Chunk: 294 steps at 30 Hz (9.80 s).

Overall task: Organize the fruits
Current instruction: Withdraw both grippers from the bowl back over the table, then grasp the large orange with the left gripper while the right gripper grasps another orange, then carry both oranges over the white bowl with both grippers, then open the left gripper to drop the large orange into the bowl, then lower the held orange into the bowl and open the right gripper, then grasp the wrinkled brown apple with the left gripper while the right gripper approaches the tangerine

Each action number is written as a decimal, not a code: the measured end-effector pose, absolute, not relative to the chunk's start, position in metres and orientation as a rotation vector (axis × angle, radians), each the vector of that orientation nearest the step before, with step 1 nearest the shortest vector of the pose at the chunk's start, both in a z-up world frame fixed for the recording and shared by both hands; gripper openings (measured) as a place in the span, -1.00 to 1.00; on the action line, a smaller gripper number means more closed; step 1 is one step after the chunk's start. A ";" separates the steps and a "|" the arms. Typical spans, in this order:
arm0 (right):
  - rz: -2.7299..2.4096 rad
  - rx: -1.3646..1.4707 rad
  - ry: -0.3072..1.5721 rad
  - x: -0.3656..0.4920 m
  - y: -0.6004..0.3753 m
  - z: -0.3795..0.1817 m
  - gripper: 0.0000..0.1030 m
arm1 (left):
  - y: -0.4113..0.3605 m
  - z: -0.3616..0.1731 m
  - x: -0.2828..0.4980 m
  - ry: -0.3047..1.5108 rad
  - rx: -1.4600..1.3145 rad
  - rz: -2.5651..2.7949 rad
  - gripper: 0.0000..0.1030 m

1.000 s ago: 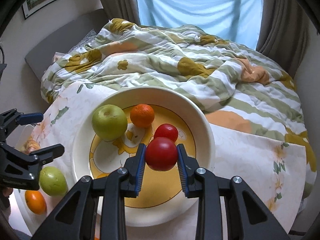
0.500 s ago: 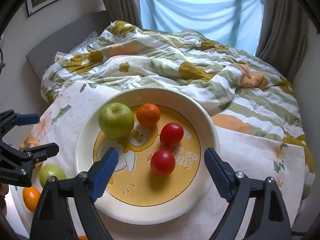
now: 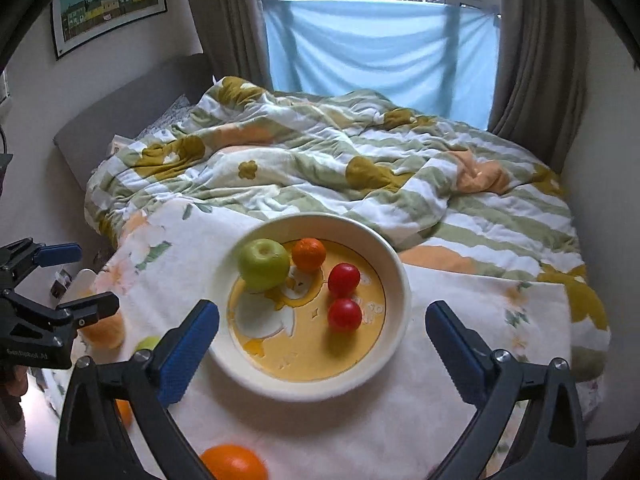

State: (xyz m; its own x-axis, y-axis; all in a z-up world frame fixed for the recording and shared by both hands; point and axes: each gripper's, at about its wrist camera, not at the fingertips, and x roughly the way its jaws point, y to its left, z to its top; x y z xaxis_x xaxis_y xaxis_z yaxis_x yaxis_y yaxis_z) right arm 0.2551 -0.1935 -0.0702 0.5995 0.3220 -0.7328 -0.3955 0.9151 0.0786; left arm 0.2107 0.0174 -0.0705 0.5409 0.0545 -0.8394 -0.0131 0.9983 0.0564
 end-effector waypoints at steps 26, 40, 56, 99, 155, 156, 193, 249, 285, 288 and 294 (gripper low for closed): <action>0.281 -0.062 0.822 0.104 -0.174 -0.043 1.00 | 0.065 -0.058 0.082 0.968 -0.049 -0.007 0.98; 0.321 -0.134 0.875 0.100 -0.170 -0.115 1.00 | 0.039 -0.136 0.070 1.003 -0.037 -0.054 0.98; 0.359 -0.149 0.947 0.114 -0.169 -0.153 1.00 | 0.018 -0.174 0.090 1.023 0.012 -0.044 0.74; 0.390 -0.175 1.071 0.163 -0.149 -0.182 0.09 | 0.030 -0.183 0.086 1.080 -0.019 0.019 0.28; 0.164 0.036 0.938 0.244 -0.236 -0.074 0.08 | -0.080 -0.105 0.288 1.012 0.147 -0.397 0.28; 0.157 0.041 0.941 0.246 -0.238 -0.076 0.08 | -0.084 -0.111 0.294 1.024 0.160 -0.407 0.28; 0.088 0.124 0.971 0.279 -0.257 -0.093 0.08 | -0.092 -0.119 0.312 0.987 0.262 -0.447 1.00; 0.219 0.152 0.835 0.256 -0.217 -0.039 0.99 | -0.001 -0.042 0.234 0.890 0.108 -0.183 1.00; -0.101 0.112 0.876 0.082 -0.300 -0.118 0.99 | 0.072 -0.125 0.143 0.890 0.041 0.039 1.00; -0.127 0.124 0.919 0.087 -0.305 -0.136 0.99 | 0.078 -0.142 0.148 0.930 0.026 0.028 1.00; -0.152 0.140 0.963 0.096 -0.311 -0.157 0.97 | 0.089 -0.160 0.159 0.972 0.008 0.037 1.00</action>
State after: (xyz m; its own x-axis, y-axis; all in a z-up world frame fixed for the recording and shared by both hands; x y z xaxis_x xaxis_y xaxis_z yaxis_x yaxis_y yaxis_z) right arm 0.0961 -0.3108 -0.1575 0.5622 -0.0669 -0.8243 0.1909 0.9803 0.0507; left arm 0.1591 0.0893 -0.1600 0.5627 0.0353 -0.8259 -0.0277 0.9993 0.0239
